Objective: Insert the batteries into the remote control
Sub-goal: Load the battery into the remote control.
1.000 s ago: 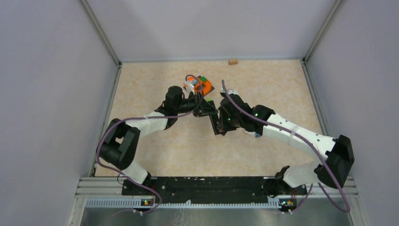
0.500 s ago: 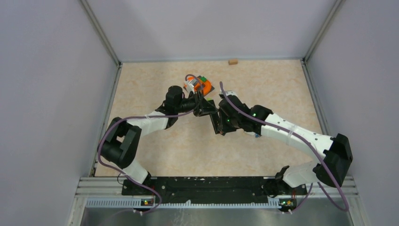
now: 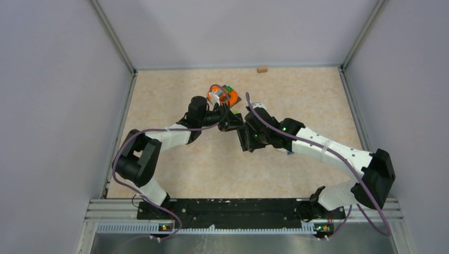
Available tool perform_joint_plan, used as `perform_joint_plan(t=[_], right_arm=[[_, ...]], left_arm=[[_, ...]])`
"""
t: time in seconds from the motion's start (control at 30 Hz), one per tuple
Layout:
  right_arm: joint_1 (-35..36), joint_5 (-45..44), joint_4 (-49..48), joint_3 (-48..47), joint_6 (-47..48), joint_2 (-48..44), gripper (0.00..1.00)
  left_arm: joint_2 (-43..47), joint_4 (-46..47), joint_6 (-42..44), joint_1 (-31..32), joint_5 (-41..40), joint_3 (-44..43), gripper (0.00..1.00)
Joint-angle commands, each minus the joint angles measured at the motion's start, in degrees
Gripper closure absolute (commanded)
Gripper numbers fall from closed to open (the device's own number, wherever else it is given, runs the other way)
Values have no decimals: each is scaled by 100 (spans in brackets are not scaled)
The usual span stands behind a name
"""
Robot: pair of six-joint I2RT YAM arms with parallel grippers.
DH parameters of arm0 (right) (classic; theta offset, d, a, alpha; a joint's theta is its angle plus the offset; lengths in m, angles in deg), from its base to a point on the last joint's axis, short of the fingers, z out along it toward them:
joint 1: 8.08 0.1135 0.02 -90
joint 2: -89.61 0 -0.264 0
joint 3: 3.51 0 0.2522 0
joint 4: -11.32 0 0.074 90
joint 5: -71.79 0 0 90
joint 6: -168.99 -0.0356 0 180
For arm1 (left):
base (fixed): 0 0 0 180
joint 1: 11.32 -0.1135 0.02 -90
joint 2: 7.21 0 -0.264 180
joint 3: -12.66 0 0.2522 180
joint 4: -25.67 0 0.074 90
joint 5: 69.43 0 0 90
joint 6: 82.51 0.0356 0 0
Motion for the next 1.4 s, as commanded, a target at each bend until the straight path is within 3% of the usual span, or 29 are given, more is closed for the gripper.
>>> perform_joint_plan(t=[0.0, 0.13, 0.6, 0.73, 0.9, 1.07, 1.23, 1.37], right_arm=[[70, -198, -186, -90, -38, 68, 80], [70, -209, -224, -77, -81, 67, 75], [72, -392, -222, -112, -403, -10, 75], [71, -481, -257, -123, -515, -36, 79], [69, -545, -282, -97, -597, -41, 90], [71, -675, -343, -88, -621, -19, 92], [68, -683, -282, -201, -577, 56, 91], [69, -650, -177, -279, -551, 49, 80]], left_arm=[[-64, 238, -413, 55, 353, -331, 100], [-190, 305, -613, 56, 418, -341, 100], [-331, 359, -800, 53, 423, -299, 100], [-341, 383, -880, 46, 373, -261, 100], [-370, 495, -1001, 41, 359, -222, 100], [-388, 566, -1078, 37, 384, -205, 100], [-330, 570, -1090, -9, 300, -147, 100], [-277, 500, -985, -45, 237, -135, 100]])
